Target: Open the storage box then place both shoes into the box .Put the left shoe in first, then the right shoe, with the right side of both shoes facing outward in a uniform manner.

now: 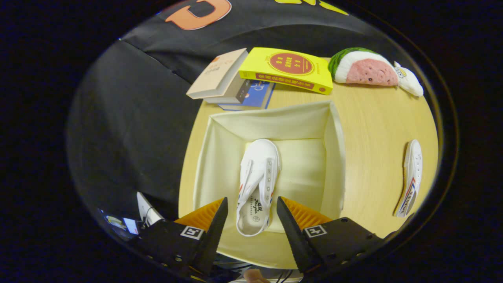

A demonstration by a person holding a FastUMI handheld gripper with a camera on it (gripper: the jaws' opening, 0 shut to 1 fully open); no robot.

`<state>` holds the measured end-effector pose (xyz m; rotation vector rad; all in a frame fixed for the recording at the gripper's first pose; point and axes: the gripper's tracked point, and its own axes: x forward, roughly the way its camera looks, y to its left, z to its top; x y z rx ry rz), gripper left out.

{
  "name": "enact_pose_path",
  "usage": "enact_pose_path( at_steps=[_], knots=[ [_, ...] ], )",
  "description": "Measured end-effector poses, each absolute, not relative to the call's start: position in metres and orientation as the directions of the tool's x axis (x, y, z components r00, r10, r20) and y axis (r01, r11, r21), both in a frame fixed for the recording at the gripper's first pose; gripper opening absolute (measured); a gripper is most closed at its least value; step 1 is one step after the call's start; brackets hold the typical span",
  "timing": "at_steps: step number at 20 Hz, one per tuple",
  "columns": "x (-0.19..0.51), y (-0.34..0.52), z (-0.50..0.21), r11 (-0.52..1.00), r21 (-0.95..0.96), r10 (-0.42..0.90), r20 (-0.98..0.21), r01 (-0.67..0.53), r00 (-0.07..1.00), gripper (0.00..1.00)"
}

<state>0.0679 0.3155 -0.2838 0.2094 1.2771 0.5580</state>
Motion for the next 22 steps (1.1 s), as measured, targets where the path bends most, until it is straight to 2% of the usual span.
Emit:
enact_pose_path(
  at_steps=[1,2,6,13,17,22],
  knots=[
    [0.07,0.302,-0.273,0.833,0.463,0.528,-0.829,-0.302,0.186,0.91],
    [0.073,0.285,-0.265,0.825,0.464,0.538,-0.819,-0.323,0.197,0.92],
    [0.083,0.199,-0.253,0.839,0.428,0.517,-0.821,-0.337,0.244,0.93],
    [0.108,0.024,-0.307,0.945,0.207,0.285,-0.904,-0.254,0.32,0.93],
    [0.1,-0.039,-0.338,0.967,0.153,0.209,-0.934,-0.205,0.29,0.93],
    [0.099,-0.093,-0.379,0.976,0.028,0.086,-0.96,-0.216,0.265,0.93]
  ],
)
